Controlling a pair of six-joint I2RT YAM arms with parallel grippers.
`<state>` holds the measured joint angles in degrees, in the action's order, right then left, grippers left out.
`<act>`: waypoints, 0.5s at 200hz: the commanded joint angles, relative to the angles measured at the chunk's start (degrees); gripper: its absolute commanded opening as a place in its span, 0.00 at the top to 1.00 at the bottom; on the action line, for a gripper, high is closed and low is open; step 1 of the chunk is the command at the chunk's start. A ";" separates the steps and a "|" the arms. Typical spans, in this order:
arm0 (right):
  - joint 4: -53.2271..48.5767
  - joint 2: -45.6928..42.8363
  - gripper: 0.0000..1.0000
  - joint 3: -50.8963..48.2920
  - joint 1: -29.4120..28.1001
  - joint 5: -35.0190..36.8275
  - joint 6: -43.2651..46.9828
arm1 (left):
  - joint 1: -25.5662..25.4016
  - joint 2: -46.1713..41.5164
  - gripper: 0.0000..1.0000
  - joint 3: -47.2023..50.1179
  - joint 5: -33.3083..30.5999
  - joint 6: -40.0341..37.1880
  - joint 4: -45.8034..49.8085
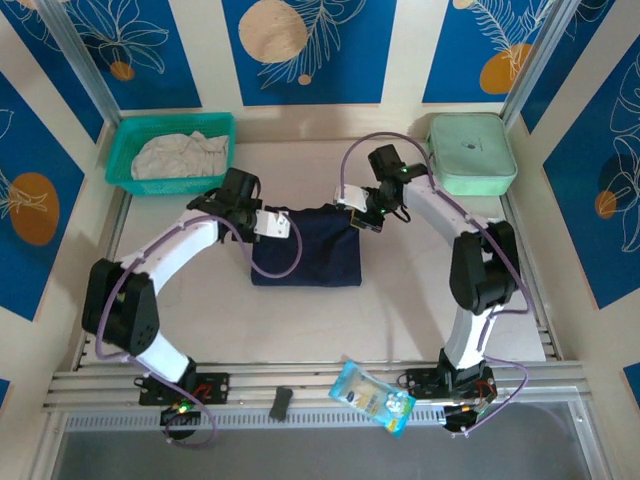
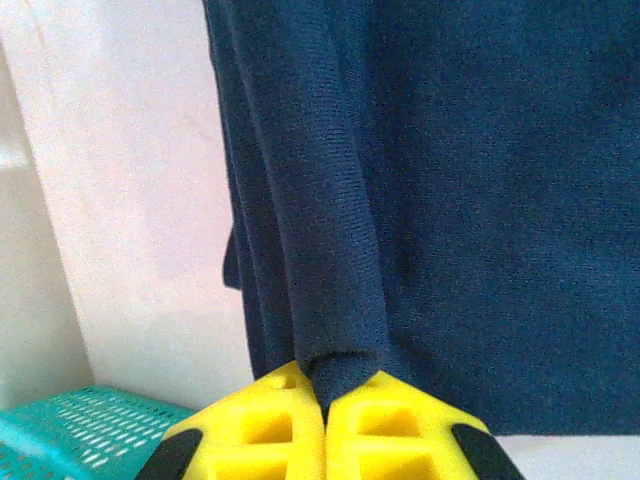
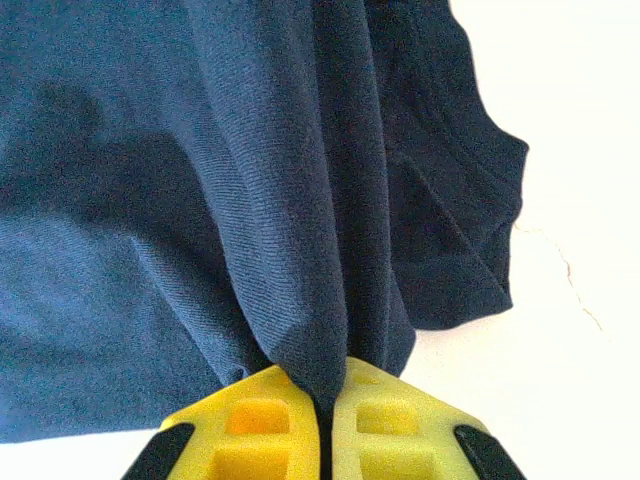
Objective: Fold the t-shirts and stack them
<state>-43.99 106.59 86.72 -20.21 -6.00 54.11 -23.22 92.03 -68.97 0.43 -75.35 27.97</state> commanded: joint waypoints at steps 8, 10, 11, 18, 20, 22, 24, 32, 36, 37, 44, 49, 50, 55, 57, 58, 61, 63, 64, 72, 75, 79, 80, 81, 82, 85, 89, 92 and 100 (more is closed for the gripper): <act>5.23 4.82 1.00 2.38 0.74 2.81 -5.72 | 1.88 3.92 1.00 -1.15 2.23 1.86 -8.34; 5.82 5.05 1.00 2.29 0.77 3.18 -6.11 | 1.98 4.16 1.00 -1.03 2.11 2.00 -8.89; 5.96 5.22 1.00 2.30 0.78 3.27 -6.29 | 2.01 4.27 1.00 -1.06 2.07 2.07 -9.15; 7.58 5.89 1.00 2.14 0.85 4.21 -7.33 | 2.28 5.09 1.00 -0.91 1.83 2.58 -10.69; 8.06 6.15 1.00 2.14 0.85 4.64 -7.72 | 2.34 5.33 1.00 -0.86 1.74 2.60 -11.08; 8.69 6.37 1.00 2.10 0.86 4.70 -7.99 | 2.40 5.57 1.00 -0.85 1.59 2.65 -11.44; 8.89 6.53 1.00 2.06 0.87 5.00 -8.32 | 2.46 5.85 1.00 -0.87 1.48 2.75 -11.84; 10.65 7.11 1.00 1.78 0.87 5.64 -9.43 | 2.57 6.85 1.00 -0.68 0.65 2.97 -13.37; 11.55 7.39 1.00 1.61 0.87 5.96 -10.08 | 2.63 7.25 1.00 -0.64 0.32 3.04 -14.16; 11.82 7.44 1.00 1.61 0.87 6.07 -10.25 | 2.64 7.31 1.00 -0.59 0.26 3.03 -14.34; 13.53 7.83 0.97 1.28 0.87 6.74 -11.35 | 2.73 8.00 1.00 -0.25 -0.22 3.23 -15.85; 14.71 8.11 0.95 1.06 0.87 7.21 -12.06 | 2.74 8.35 1.00 0.18 -0.68 3.55 -17.50; 14.98 8.11 0.94 0.98 0.87 7.31 -12.12 | 2.74 8.44 1.00 0.25 -0.82 3.64 -17.90; 16.31 8.27 0.91 0.62 0.87 7.83 -13.04 | 2.79 8.79 1.00 0.77 -1.37 4.01 -19.78; 16.90 8.28 0.89 0.49 0.87 8.04 -13.41 | 2.82 8.85 1.00 1.01 -1.56 4.17 -20.60; 17.21 8.29 0.88 0.43 0.87 8.21 -13.59 | 2.83 8.95 1.00 1.11 -1.65 4.34 -20.94; 18.12 8.29 0.85 0.14 0.83 8.62 -14.12 | 2.83 9.10 1.00 1.47 -1.90 4.64 -22.11; 18.73 8.33 0.83 0.01 0.86 8.81 -14.51 | 2.90 9.23 1.00 1.71 -2.09 4.74 -22.85; 19.01 8.40 0.82 -0.11 0.87 8.90 -14.67 | 2.91 9.27 1.00 1.77 -2.23 4.85 -23.21; 20.97 8.40 0.73 -0.51 0.87 9.29 -16.04 | 3.01 9.71 1.00 2.58 -3.20 5.85 -26.11; 21.68 8.38 0.70 -0.65 0.91 9.38 -16.50 | 3.01 9.93 1.00 2.80 -3.52 6.17 -27.11; 22.64 8.35 0.64 -0.84 0.85 9.57 -17.34 | 3.04 10.19 0.97 3.12 -4.22 6.60 -28.48; 22.94 8.32 0.63 -0.89 0.86 9.67 -17.53 | 3.02 10.28 0.96 3.17 -4.39 6.79 -28.84; 23.22 8.35 0.62 -1.00 0.87 9.77 -17.80 | 3.06 10.32 0.95 3.24 -4.56 6.92 -29.15; 23.50 8.32 0.60 -1.06 0.87 9.82 -17.94 | 3.03 10.39 0.94 3.37 -4.73 7.08 -29.44; 24.22 8.29 0.58 -1.14 0.94 10.00 -18.77 | 3.06 10.59 0.89 3.55 -5.26 7.37 -30.45; 25.06 8.28 0.55 -1.18 0.96 10.12 -19.72 | 3.09 10.84 0.81 3.79 -5.96 7.84 -31.61; 25.49 8.22 0.53 -1.16 1.00 10.02 -20.54 | 3.10 11.01 0.76 4.07 -6.41 8.16 -32.56; 26.51 8.13 0.48 -1.06 1.13 9.60 -22.56 | 3.08 11.40 0.64 4.65 -7.86 9.18 -35.12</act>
<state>-24.77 114.72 86.63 -19.62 2.76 38.94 -21.26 101.91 -66.22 -2.61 -70.46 4.08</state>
